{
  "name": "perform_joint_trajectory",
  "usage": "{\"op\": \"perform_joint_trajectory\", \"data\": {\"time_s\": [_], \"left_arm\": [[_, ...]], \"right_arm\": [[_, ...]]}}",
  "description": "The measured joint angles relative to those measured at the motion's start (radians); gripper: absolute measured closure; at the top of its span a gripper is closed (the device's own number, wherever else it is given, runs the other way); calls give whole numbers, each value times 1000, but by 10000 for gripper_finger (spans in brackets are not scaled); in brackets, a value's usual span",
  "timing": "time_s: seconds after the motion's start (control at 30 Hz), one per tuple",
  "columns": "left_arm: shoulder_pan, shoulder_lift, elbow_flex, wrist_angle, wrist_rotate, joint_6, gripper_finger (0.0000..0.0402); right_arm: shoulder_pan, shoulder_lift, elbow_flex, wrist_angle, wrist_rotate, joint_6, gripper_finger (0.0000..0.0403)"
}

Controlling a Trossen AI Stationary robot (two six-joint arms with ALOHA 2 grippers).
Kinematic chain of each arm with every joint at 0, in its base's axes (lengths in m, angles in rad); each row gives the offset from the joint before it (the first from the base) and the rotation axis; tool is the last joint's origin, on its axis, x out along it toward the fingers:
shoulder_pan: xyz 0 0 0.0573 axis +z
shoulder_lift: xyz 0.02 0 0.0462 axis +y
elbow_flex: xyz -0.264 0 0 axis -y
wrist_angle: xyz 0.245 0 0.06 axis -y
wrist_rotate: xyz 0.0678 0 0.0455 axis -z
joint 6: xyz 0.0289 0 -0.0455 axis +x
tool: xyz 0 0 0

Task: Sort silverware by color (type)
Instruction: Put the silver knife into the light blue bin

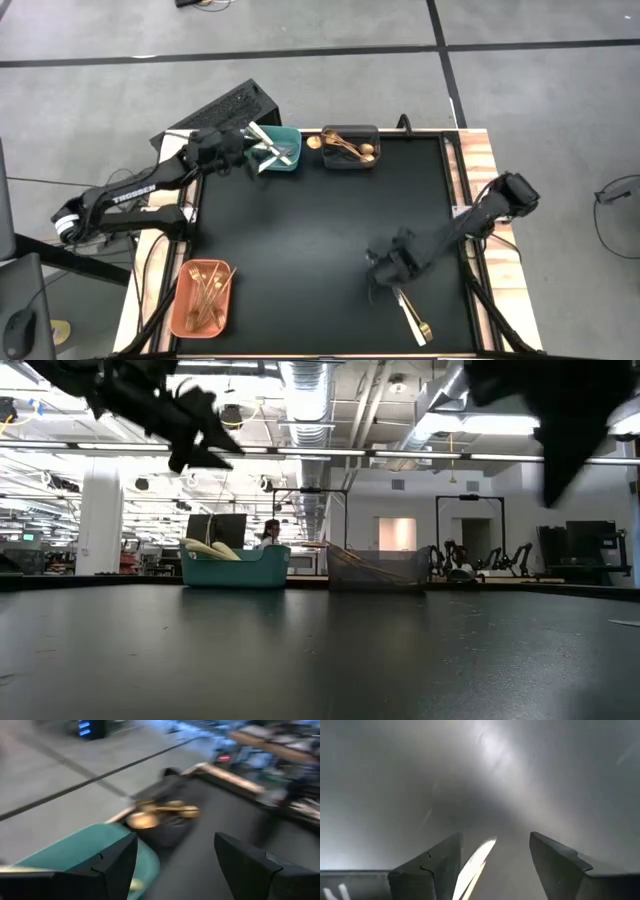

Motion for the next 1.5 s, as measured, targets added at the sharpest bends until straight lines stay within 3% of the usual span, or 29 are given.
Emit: {"op": "perform_joint_trajectory", "data": {"time_s": [0.23, 0.43, 0.63, 0.97, 1.27, 1.5], "left_arm": [[-299, -42, 0, 16, -51, 77, 164], [-441, -31, 0, 16, -197, 161, 166], [-455, -32, 0, 25, -291, 195, 166], [-454, -32, 0, 10, -298, 194, 166], [-454, -32, 0, 16, -299, 153, 166], [-503, -14, -9, 22, -300, 25, 166]], "right_arm": [[130, 117, 1, 31, -222, 214, 148], [238, 163, 0, 85, -342, 366, 167], [302, 165, 1, 186, -343, 453, 209], [316, 207, 3, 207, -319, 496, 227], [285, 259, 2, 153, -368, 381, 238], [192, 275, 4, 112, -277, 132, 324]]}}
